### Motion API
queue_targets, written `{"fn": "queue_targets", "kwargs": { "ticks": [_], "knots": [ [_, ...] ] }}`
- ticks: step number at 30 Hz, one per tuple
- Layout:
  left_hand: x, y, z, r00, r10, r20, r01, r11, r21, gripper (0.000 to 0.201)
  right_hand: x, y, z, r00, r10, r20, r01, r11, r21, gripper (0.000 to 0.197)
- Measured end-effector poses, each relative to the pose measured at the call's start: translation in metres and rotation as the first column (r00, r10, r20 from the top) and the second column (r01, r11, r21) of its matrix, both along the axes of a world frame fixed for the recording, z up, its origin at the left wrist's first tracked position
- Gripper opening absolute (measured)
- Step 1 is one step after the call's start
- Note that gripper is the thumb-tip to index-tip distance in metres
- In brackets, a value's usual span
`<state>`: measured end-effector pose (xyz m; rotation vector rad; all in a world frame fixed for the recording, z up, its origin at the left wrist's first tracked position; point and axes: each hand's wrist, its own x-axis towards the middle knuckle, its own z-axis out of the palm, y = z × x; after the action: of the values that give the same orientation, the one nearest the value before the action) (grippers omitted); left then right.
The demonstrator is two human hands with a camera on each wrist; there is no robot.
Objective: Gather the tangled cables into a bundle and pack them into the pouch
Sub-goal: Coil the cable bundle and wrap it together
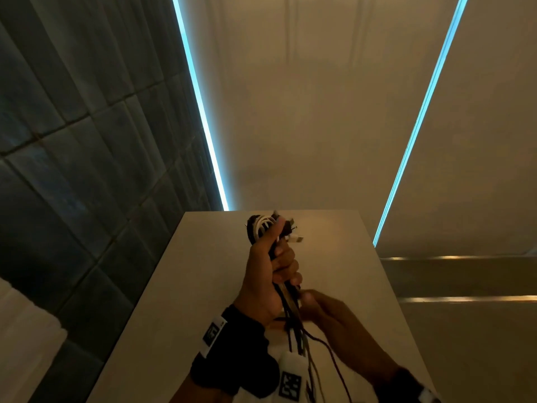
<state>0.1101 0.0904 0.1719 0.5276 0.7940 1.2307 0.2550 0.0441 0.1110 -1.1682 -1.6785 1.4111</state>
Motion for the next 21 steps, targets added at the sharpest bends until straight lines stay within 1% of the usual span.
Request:
{"fn": "queue_targets", "kwargs": {
  "ticks": [2,3,4,5,7,9,11,13,15,17,19,21],
  "knots": [
    [-0.003,0.005,0.008,1.000,0.018,0.023,-0.018,1.000,-0.013,0.052,-0.022,-0.008,0.004,0.980,-0.009,-0.198,-0.025,0.985,-0.169,0.065],
    [-0.008,0.009,0.012,0.999,0.027,0.033,-0.026,0.999,-0.038,0.053,-0.024,-0.013,0.004,0.961,-0.030,-0.276,-0.042,0.966,-0.254,0.062],
    [-0.015,0.011,0.015,0.999,0.035,0.040,-0.032,0.997,-0.073,0.054,-0.023,-0.017,0.003,0.947,-0.037,-0.319,-0.067,0.949,-0.309,0.058],
    [-0.022,0.012,0.017,0.998,0.045,0.044,-0.040,0.993,-0.107,0.055,-0.020,-0.020,0.001,0.946,-0.022,-0.324,-0.093,0.938,-0.335,0.054],
    [-0.033,0.014,0.016,0.998,0.054,0.038,-0.048,0.989,-0.137,0.059,-0.012,-0.024,-0.005,0.961,0.018,-0.276,-0.118,0.928,-0.354,0.049],
    [-0.042,0.016,0.014,0.998,0.041,0.042,-0.034,0.988,-0.153,0.059,-0.005,-0.030,-0.013,0.979,0.017,-0.203,-0.096,0.918,-0.385,0.053],
    [-0.054,0.016,0.012,0.997,0.016,0.078,-0.003,0.987,-0.163,0.061,0.009,-0.035,-0.020,0.991,-0.022,-0.129,-0.031,0.918,-0.396,0.056],
    [-0.065,0.013,0.011,0.998,-0.018,0.067,0.028,0.989,-0.149,0.059,0.031,-0.036,-0.018,0.999,0.013,-0.053,-0.032,0.925,-0.378,0.054],
    [-0.067,0.006,0.008,0.997,-0.069,-0.020,0.066,0.991,-0.113,0.055,0.053,-0.026,-0.007,0.992,0.080,-0.095,-0.108,0.936,-0.335,0.048],
    [-0.063,-0.005,0.002,0.980,-0.129,-0.150,0.117,0.989,-0.087,0.054,0.069,-0.014,0.015,0.988,0.104,-0.111,-0.127,0.967,-0.222,0.046],
    [-0.056,-0.016,-0.002,0.949,-0.181,-0.257,0.171,0.983,-0.060,0.055,0.076,-0.004,0.040,0.994,0.099,-0.056,-0.103,0.992,-0.077,0.043],
    [-0.046,-0.028,-0.003,0.917,-0.237,-0.321,0.241,0.970,-0.029,0.050,0.073,0.005,0.063,0.996,0.093,0.006,-0.093,0.993,0.077,0.039]
  ]
}}
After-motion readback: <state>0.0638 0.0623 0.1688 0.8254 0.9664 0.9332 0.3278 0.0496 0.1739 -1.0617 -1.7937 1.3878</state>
